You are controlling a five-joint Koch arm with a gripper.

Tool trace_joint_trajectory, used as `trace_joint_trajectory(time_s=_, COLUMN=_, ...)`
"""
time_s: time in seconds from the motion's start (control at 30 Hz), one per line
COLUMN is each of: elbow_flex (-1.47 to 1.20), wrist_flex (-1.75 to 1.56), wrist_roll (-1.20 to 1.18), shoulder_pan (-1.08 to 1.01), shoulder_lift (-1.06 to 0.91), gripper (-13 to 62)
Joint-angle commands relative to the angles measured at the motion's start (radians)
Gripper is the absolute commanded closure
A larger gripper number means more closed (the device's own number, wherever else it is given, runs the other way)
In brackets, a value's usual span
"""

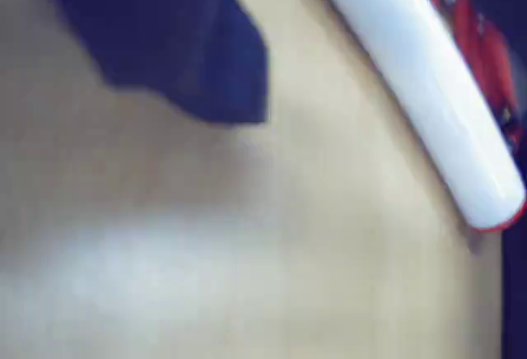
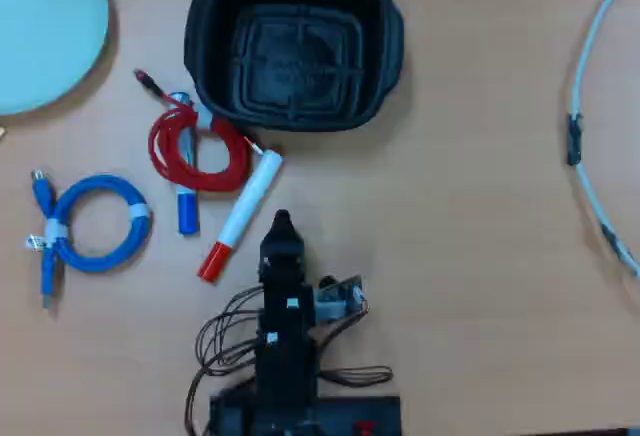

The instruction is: Pick up the red pen and put it in the black bowl

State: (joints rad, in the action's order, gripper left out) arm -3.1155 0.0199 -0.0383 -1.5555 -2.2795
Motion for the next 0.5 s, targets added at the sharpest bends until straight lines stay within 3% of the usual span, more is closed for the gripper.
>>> trace_joint_trajectory(time_s=0.0, elbow_flex=0.618, wrist_flex=0.877, wrist_roll=-0.236, shoulder_pan=0.089, shoulder_lift=-0.06, gripper=17.8)
trace_joint_trajectory(time_s=0.47, elbow_flex=0.637, wrist_flex=0.884, wrist_roll=-0.107, shoulder_pan=0.094, shoulder_lift=-0.063, gripper=17.8)
